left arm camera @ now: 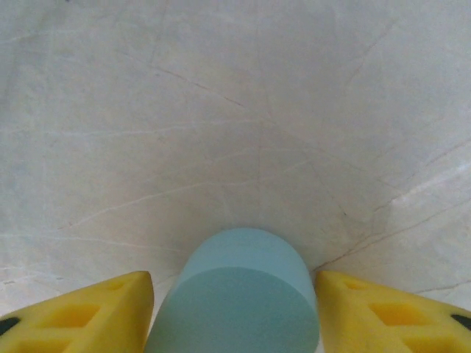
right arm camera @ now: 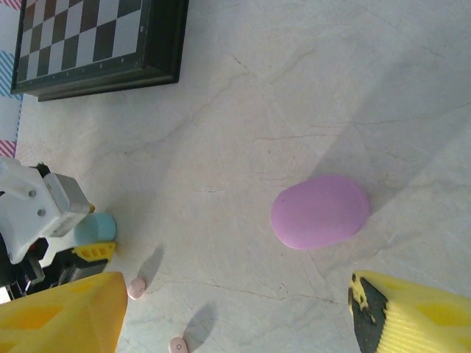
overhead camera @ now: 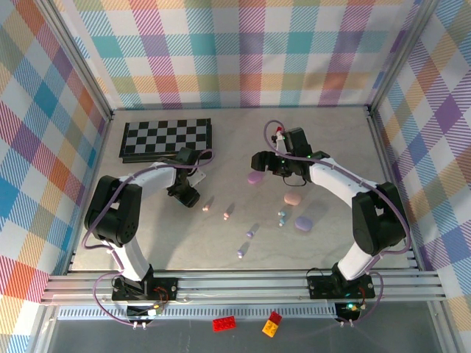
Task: Insert wireless bluetooth earbuds into charging case
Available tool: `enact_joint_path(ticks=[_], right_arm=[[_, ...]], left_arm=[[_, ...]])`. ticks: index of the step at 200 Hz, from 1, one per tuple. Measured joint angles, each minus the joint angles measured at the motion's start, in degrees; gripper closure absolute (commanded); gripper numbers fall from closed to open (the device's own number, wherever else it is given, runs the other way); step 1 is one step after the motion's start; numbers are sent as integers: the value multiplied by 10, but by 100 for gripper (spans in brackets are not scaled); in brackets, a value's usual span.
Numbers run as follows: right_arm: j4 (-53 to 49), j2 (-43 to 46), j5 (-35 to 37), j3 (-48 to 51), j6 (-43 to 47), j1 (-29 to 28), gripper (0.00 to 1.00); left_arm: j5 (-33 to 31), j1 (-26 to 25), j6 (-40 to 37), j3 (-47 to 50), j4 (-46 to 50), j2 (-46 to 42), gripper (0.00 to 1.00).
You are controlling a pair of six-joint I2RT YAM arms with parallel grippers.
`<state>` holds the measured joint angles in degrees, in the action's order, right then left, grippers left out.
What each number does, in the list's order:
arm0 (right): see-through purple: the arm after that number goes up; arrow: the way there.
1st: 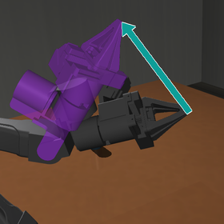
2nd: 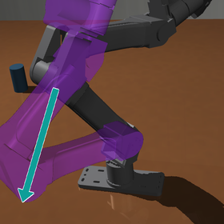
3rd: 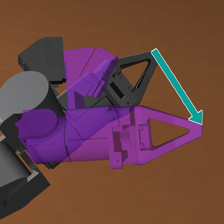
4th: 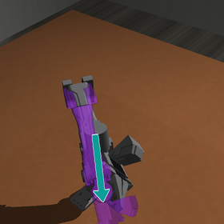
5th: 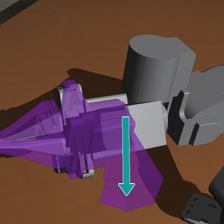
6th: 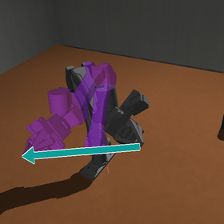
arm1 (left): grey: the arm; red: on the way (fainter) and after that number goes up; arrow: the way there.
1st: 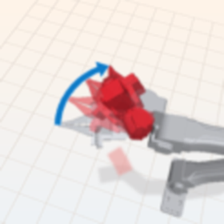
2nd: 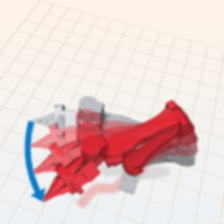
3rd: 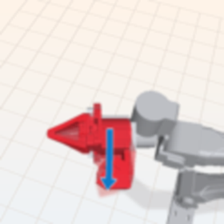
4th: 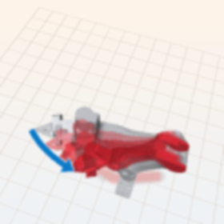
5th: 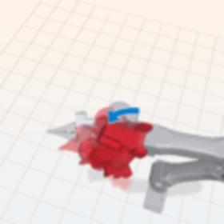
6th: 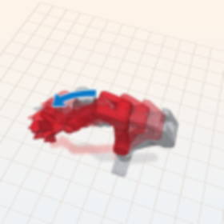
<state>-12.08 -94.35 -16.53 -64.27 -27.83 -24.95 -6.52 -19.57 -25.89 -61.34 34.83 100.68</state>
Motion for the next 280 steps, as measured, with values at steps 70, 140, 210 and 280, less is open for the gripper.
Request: enact_joint_path(ticks=[70, 140, 210, 280], right_arm=[[9, 38, 5, 36, 35, -20, 21], [31, 55, 7, 46, 65, -23, 20], [35, 55, 7, 46, 65, -23, 20], [35, 54, 11, 46, 65, -23, 20]], left_arm=[[36, 0, 26, -5, -23, -33, 47], [13, -1, 24, -64, 7, -12, 34], [-2, -1, 21, -68, 55, 39, 42], [0, -1, 20, -69, 58, 46, 57]])
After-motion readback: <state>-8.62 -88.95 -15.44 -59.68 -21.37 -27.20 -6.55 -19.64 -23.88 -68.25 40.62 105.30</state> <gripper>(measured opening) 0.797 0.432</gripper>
